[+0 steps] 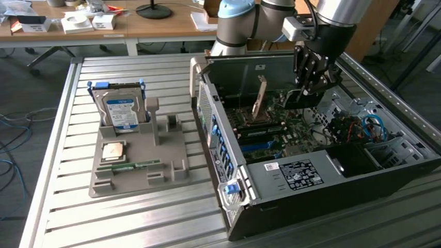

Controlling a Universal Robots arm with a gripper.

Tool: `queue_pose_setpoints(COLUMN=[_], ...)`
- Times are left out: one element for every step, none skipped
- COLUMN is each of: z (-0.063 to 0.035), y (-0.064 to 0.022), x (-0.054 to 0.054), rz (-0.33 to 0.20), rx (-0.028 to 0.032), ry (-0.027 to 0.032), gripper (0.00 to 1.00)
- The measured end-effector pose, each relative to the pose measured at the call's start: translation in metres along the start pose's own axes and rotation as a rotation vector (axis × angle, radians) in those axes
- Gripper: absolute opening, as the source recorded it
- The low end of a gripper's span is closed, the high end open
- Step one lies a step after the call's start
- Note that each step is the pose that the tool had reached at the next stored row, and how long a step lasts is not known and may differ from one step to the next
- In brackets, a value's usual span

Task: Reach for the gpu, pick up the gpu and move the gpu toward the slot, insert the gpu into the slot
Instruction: 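Insert the gpu into the slot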

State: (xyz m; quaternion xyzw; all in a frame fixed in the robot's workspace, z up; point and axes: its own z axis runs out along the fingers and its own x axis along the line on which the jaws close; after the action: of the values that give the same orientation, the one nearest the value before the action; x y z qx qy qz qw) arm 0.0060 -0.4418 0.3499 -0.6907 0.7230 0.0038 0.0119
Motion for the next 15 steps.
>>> queue_pose_setpoints(z=[0.0015, 0.0032, 0.0047, 0.0062, 0.0077, 0.0092, 0.0107, 0.0123, 0.0142, 0.0158, 0.0171, 0.0184, 0.0196, 0.0205, 0.0209], y=[0.0002, 0.0005, 0.0008, 0.0011, 0.0013, 0.0015, 0.0017, 0.0019, 0.0022, 0.0024, 0.0025, 0.0027, 0.0029, 0.0031, 0.003], x=[0.0, 0.0, 0.0, 0.0, 0.0, 0.0, 0.0, 0.0, 0.0, 0.0, 0.0, 0.001, 0.001, 0.001, 0.001], rz=[0.0, 0.0, 0.0, 0.0, 0.0, 0.0, 0.0, 0.0, 0.0, 0.0, 0.0, 0.0, 0.0, 0.0, 0.0], rx=[0.0, 0.0, 0.0, 0.0001, 0.0, 0.0, 0.0, 0.0, 0.0001, 0.0, 0.0001, 0.0001, 0.0001, 0.0001, 0.0001], ry=[0.0, 0.0, 0.0, 0.0, 0.0001, 0.0005, 0.0009, 0.0011, 0.0012, 0.0014, 0.0017, 0.0019, 0.0022, 0.0025, 0.003], gripper=[0.27, 0.27, 0.27, 0.27, 0.27, 0.27, 0.27, 0.27, 0.27, 0.27, 0.27, 0.27, 0.27, 0.27, 0.27])
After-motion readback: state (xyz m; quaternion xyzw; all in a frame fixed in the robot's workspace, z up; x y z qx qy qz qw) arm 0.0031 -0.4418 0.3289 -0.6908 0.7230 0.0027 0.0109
